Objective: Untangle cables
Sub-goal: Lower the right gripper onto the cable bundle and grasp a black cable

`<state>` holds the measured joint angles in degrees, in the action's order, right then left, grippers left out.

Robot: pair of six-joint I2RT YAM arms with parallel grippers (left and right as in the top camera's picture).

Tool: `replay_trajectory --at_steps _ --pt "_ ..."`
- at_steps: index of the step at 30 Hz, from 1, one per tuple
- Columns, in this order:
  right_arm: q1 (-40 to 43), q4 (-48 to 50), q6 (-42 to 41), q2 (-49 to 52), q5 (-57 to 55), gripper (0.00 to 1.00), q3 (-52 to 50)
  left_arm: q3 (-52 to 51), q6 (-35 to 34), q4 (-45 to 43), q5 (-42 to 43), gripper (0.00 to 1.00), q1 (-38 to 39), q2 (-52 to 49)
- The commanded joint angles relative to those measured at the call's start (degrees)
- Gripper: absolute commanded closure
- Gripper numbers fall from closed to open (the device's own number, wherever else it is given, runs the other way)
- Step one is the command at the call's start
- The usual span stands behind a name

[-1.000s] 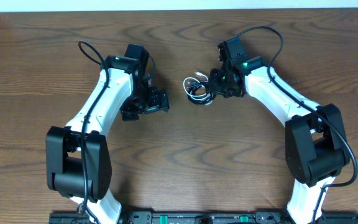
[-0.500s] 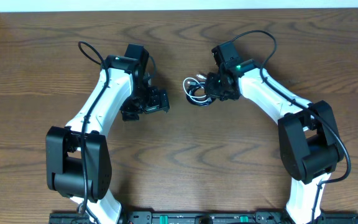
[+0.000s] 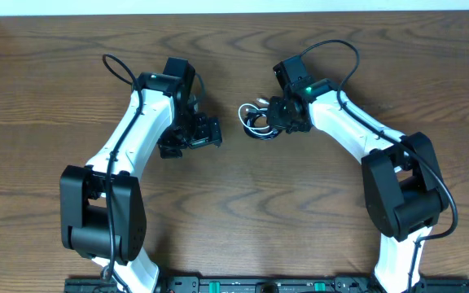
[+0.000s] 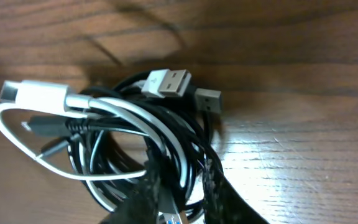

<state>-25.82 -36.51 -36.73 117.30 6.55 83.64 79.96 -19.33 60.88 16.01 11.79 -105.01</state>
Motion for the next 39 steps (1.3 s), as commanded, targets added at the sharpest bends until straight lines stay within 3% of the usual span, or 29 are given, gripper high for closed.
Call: replay_trajectory --at_steps 1,5,10,16,18,22,25,34,36,39 --pt "-0.66 -0.09 -0.09 0.98 -1.31 0.77 -0.39 0.42 -0.07 0.13 0.02 0.02 0.2 0.0" --pt "-0.7 -0.09 -0.09 0.98 -3.37 0.75 -0.46 0.42 -0.07 0.13 0.0 0.02 0.2 0.0" --pt "1.38 0.13 -0.02 0.83 1.16 0.84 0.02 0.42 -0.07 0.13 0.0 0.02 0.2 0.0" --pt "7.17 0.94 5.77 0.66 16.15 0.67 0.92 0.42 -0.07 0.09 0.0 0.02 0.2 0.0" --pt "9.07 -0.83 5.75 0.68 16.57 0.66 0.92 0.42 -0.07 0.09 0.0 0.02 0.2 0.0" --pt "11.61 -3.69 11.23 0.68 16.52 0.56 0.92 0.42 -0.07 0.09 0.0 0.02 0.2 0.0" --pt "11.13 -5.75 11.37 0.7 16.5 0.59 0.9 0.42 -0.09 -0.59 0.0 0.02 0.2 0.0" --pt "5.7 -5.7 10.38 1.05 9.57 0.54 0.9 0.42 -0.07 -1.11 0.02 0.02 0.2 0.0" --pt "4.46 -5.55 9.29 1.25 7.5 0.56 0.9 0.42 -0.07 -0.92 0.0 0.02 0.2 0.0" --pt "4.13 -5.44 9.27 1.4 7.26 0.66 0.9 0.42 -0.07 -0.7 0.0 0.02 0.2 0.0"
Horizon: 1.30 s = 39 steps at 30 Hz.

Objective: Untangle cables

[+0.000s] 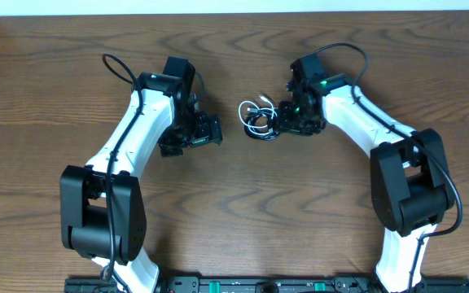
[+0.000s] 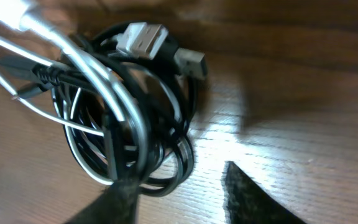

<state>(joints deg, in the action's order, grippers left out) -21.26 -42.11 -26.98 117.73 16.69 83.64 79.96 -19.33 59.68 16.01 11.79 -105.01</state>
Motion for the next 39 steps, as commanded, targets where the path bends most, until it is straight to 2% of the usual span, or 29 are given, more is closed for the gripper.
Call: replay_trajectory --at_steps 1,6,12,18,20,23,29,31,34,35,39 --pt "-0.44 0.15 -0.85 1.03 -2.89 0.69 0.9 0.42 -0.07 0.5 0.0 0.02 0.2 0.0" --pt "-0.52 0.09 -0.87 2.08 -3.23 0.74 0.9 0.42 -0.07 0.48 0.0 0.02 0.2 0.0" --pt "-0.52 1.66 -1.68 3.63 -3.06 0.88 0.9 0.42 -0.07 0.5 0.0 0.02 0.2 0.0" --pt "-0.59 4.57 -1.68 3.69 -3.06 0.89 0.9 0.42 -0.07 0.44 0.0 0.02 0.2 0.0" --pt "-0.66 4.63 -1.7 3.69 -3.06 0.98 0.9 0.42 -0.07 0.44 0.0 0.02 0.2 0.0" --pt "-0.66 4.7 -1.99 3.67 -2.56 0.98 0.9 0.42 -0.07 0.44 -0.02 0.02 0.2 0.0" --pt "1.22 5.09 -2.08 0.35 7.8 0.99 1.14 0.42 -0.09 -0.33 -0.02 0.02 0.2 0.0" --pt "2.95 5.49 -0.46 -3.15 16.13 0.99 1.22 0.42 -0.09 -0.39 0.0 0.02 0.2 0.0" --pt "5.84 7.63 7.08 -10.25 35.04 0.99 1.44 0.42 -0.09 -0.39 0.02 0.02 0.2 0.0" --pt "6.36 8.07 7.93 -12.13 37.64 0.99 1.44 0.42 -0.09 -0.39 0.02 0.03 0.2 0.0" --pt "7.32 8.22 7.93 -20.83 37.99 0.99 1.44 0.42 0.0 0.52 3.19 0.02 0.2 0.0"
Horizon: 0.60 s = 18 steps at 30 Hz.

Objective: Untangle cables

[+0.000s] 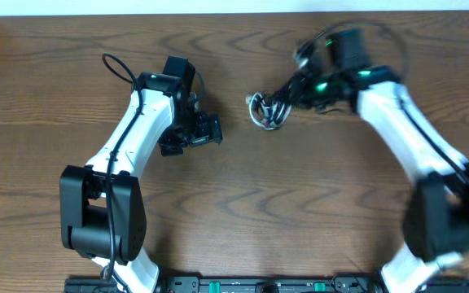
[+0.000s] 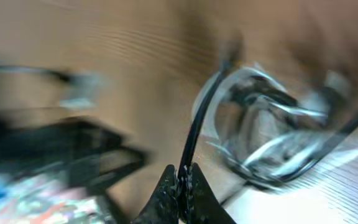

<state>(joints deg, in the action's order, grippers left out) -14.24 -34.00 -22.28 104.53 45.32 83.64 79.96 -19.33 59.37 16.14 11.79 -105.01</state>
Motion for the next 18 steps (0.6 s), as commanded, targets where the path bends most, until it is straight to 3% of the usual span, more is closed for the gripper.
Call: replay_trajectory --at_steps 1,6,10,12,18 --pt "0.15 0.09 3.21 -8.98 9.49 0.99 1.44 0.42 0.22 0.79 5.57 0.02 0.17 0.0" --pt "-2.75 0.02 2.49 -12.66 7.98 0.99 1.44 0.42 4.72 -1.01 23.37 0.02 0.13 0.0" --pt "-4.55 2.38 -3.5 -12.66 8.98 0.99 1.44 0.42 4.68 -1.2 30.42 0.01 0.13 0.0" --pt "-4.92 7.45 -5.33 -12.72 13.09 0.99 1.44 0.42 4.68 -1.42 32.52 0.0 0.13 0.0" --pt "-4.87 28.57 -21.66 -12.72 20.83 0.99 1.44 0.42 4.68 -1.38 43.28 0.04 0.13 0.0"
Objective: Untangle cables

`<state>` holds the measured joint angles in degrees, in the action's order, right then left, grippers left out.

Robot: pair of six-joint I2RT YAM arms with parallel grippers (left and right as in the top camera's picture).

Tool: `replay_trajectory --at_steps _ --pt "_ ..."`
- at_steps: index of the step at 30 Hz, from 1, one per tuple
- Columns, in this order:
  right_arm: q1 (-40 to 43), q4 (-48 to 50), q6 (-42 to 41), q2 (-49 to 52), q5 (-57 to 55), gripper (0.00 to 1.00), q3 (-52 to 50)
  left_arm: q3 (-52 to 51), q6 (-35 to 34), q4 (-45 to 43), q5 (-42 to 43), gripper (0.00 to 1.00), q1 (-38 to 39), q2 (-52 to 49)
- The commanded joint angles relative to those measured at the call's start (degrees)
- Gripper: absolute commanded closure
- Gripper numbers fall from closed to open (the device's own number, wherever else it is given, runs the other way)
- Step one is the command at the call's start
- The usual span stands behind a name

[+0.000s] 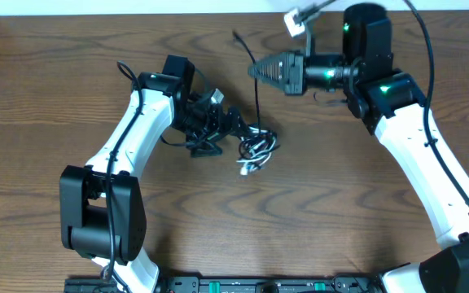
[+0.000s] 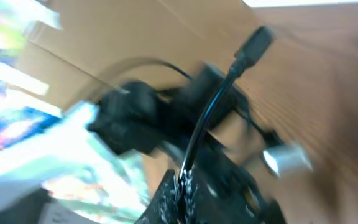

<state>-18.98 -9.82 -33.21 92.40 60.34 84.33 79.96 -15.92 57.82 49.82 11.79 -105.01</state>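
The tangled bundle [image 1: 256, 149] of black and white cables lies on the wooden table [image 1: 72, 49], just right of my left gripper [image 1: 225, 124]. That gripper reaches into the bundle's black strands and looks shut on them; a white plug [image 1: 216, 96] shows beside it. My right gripper [image 1: 252, 72] is raised above the table and shut on one thin black cable [image 1: 258, 98]. This cable runs down to the bundle, and its free plug end [image 2: 257, 40] sticks up past the right gripper [image 2: 182, 182]. The right wrist view is blurred.
A white tag or plug [image 1: 292, 21] hangs by the right arm near the table's far edge. Bare wood lies in front of the bundle and to both sides. Both arm bases stand at the near edge.
My right gripper has risen and swung left with the black cable, now stretched up out of the bundle. The bundle lies lower and further left, against my left gripper, which has shifted right.
The bundle lay at the table's middle with my right gripper over it, then open around its coils. Then the gripper was shut on one black cable, lifting it. Now that cable is pulled upward while my left gripper is at the bundle.
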Motion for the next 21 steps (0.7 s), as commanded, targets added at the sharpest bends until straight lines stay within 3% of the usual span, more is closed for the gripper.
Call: replay_trajectory --at_steps 1,6,8,16,21 --pt "-0.07 6.88 -12.35 -0.59 5.62 0.99 0.74 0.42 1.27 0.17 11.32 0.04 0.13 0.0" --pt "1.03 6.08 -13.03 -0.57 1.46 0.99 0.74 0.42 1.25 0.17 12.07 0.05 0.15 0.0" --pt "1.09 2.99 -13.0 -0.57 -0.85 0.98 0.72 0.42 1.25 0.13 12.07 0.13 0.15 0.0" --pt "-0.61 1.29 -13.14 -0.55 -1.44 0.99 0.72 0.42 0.35 -3.61 8.79 0.15 0.13 0.0" --pt "-0.61 1.29 -16.09 -0.55 -1.29 0.99 0.72 0.42 -5.7 -8.9 -1.75 0.16 0.13 0.0"
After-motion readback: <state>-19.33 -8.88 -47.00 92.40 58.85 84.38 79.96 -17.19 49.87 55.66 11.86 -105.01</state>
